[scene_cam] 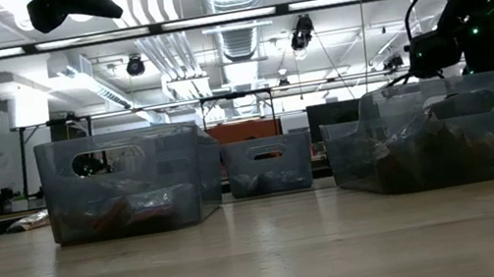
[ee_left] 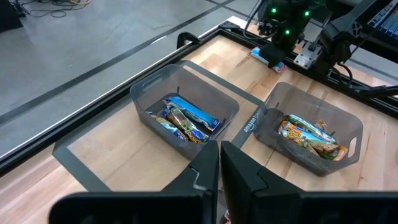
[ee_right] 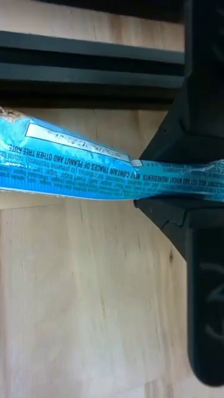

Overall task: Pick and place Granola Bars by type
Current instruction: Put the red granola bar into the bottom left black bin

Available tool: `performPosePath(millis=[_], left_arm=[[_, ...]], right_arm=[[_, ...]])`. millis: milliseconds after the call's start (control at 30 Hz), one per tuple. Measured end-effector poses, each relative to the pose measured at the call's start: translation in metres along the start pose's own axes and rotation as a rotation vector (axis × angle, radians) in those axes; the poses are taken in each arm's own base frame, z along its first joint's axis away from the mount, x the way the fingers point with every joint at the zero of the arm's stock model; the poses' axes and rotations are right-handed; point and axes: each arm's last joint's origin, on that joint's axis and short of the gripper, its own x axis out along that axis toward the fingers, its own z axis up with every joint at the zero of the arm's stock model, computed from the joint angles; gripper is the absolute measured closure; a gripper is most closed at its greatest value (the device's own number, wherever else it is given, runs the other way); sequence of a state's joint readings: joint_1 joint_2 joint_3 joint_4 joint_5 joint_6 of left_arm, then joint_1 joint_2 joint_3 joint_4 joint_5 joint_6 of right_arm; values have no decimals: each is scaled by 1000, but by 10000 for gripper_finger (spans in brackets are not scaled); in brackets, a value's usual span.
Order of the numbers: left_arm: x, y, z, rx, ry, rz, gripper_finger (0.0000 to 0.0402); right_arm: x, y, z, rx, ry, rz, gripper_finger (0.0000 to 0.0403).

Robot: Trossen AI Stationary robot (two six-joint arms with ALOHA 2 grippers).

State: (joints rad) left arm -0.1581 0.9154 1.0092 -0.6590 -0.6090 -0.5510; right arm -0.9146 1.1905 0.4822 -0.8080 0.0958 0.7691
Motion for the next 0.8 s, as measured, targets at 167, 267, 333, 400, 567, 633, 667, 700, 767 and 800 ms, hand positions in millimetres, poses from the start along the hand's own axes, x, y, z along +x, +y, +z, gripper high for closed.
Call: performPosePath(millis=[167, 267, 333, 400, 567, 633, 667, 700, 767, 800], left_arm=[[0, 0, 0, 0, 0, 0, 401], [0, 0, 0, 0, 0, 0, 401], [0, 0, 0, 0, 0, 0, 401], [0, 0, 0, 1, 0, 0, 401], [0, 0, 0, 0, 0, 0, 401], [0, 0, 0, 0, 0, 0, 401], [0, 0, 0, 0, 0, 0, 401], [0, 0, 0, 0, 0, 0, 401], [0, 0, 0, 0, 0, 0, 401], [0, 0, 0, 0, 0, 0, 401]], right_arm=[[-6, 3, 4, -17, -2, 26, 344], [-13, 7, 7, -23, 1, 53, 344], [-19, 10, 11, -44, -6, 83, 344], [-25, 14, 14, -66, -3, 124, 344], [-40, 24, 18, -90, 15, 238, 344], [-47, 29, 17, -110, 14, 274, 344], [-50, 32, 16, -123, 10, 287, 344], [-53, 34, 14, -134, 3, 299, 344], [-61, 40, 11, -141, -10, 326, 344], [-63, 42, 8, -146, -13, 337, 344]])
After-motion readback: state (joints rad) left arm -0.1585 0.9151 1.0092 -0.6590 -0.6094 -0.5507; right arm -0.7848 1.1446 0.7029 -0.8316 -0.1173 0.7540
